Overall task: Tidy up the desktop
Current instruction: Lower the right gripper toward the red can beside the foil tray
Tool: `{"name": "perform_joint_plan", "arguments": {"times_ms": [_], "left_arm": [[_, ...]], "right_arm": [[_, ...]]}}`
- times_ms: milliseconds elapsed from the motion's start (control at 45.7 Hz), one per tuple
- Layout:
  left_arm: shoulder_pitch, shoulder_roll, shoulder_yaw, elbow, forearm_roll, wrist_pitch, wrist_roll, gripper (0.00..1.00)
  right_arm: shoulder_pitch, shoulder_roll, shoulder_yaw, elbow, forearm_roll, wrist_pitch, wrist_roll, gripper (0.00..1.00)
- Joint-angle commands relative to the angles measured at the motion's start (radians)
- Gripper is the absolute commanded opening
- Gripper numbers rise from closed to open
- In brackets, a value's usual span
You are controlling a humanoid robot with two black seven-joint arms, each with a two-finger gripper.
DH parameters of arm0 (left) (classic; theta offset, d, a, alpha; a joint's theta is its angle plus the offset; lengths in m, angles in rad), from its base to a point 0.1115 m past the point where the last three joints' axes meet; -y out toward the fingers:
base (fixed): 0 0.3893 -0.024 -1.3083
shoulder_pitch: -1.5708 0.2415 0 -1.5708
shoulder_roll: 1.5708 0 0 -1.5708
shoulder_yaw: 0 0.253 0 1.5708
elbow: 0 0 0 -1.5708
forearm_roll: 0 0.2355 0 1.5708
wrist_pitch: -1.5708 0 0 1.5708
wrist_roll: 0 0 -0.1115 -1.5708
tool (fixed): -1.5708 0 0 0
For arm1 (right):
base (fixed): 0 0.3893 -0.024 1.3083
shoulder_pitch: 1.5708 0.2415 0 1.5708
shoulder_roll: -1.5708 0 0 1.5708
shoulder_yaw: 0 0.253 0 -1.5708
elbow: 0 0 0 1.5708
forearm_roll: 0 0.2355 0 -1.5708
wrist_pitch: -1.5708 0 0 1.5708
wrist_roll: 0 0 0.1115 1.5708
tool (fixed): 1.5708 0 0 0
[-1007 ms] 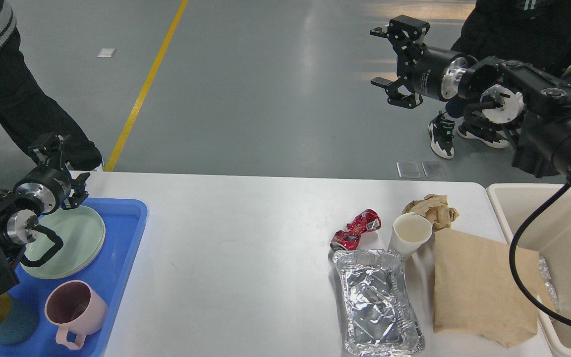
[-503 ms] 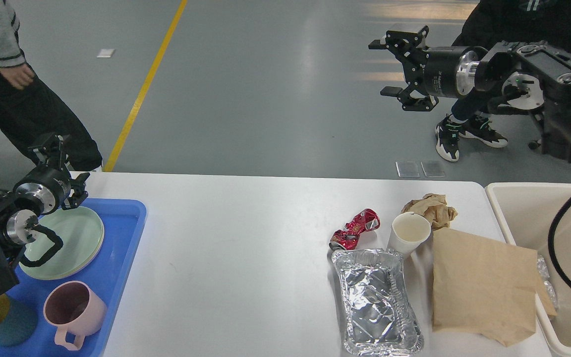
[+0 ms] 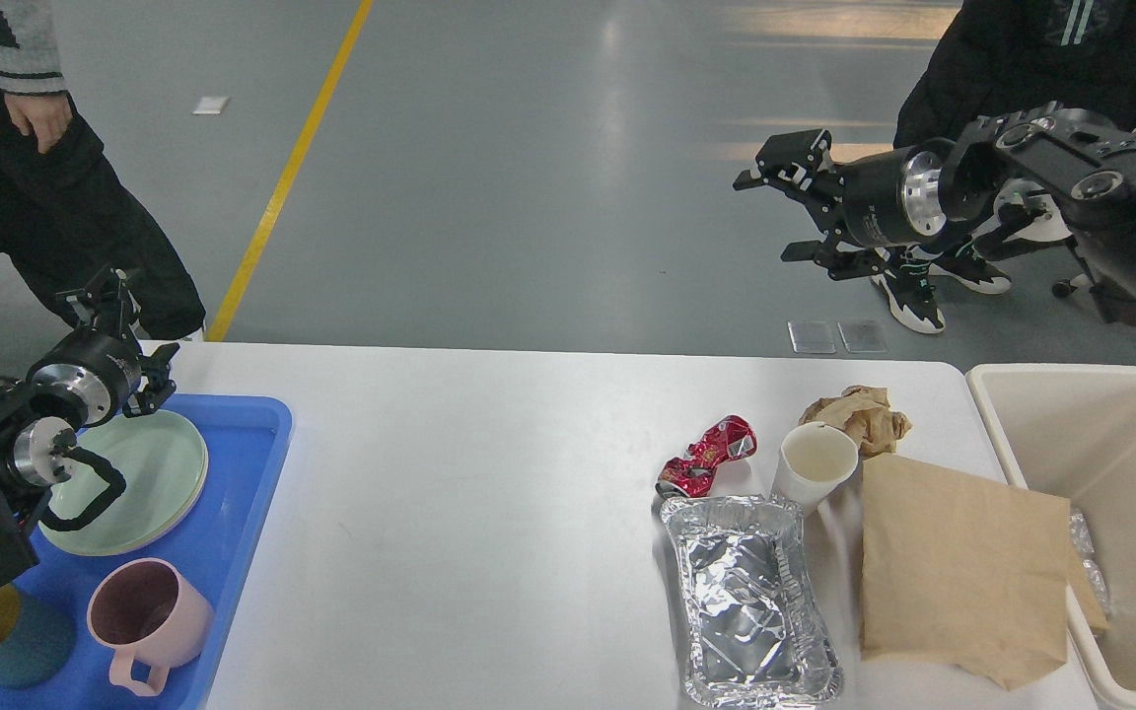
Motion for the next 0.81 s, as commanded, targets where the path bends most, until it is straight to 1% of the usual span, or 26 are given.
{"name": "perform_joint_plan", "arguments": {"times_ms": [0,263,438,591,788], "left_arm": [[0.000,0.000,0.000,0.000,0.000,-0.001,0.000,0.96],[0.000,0.000,0.000,0.000,0.000,-0.001,0.000,0.96],[0.000,0.000,0.000,0.000,0.000,-0.001,0.000,0.96],[0.000,0.000,0.000,0.000,0.000,-0.001,0.000,0.96],[0.000,0.000,0.000,0.000,0.000,-0.001,0.000,0.96]], "right_arm": [[0.010,-0.005,-0.104,0.007,0.014,-0.009,0.003,1.00],[0.037,0.002,-0.251,0.073,0.010,0.000,0.001,1.00],[0.036,0.004,-0.264,0.132,0.004,0.000,0.000,1.00],[0.042,0.002,-0.313,0.231,0.000,0.009,0.000,1.00],[0.044,0.006,-0.328,0.245,0.002,0.023,0.000,1.00]]}}
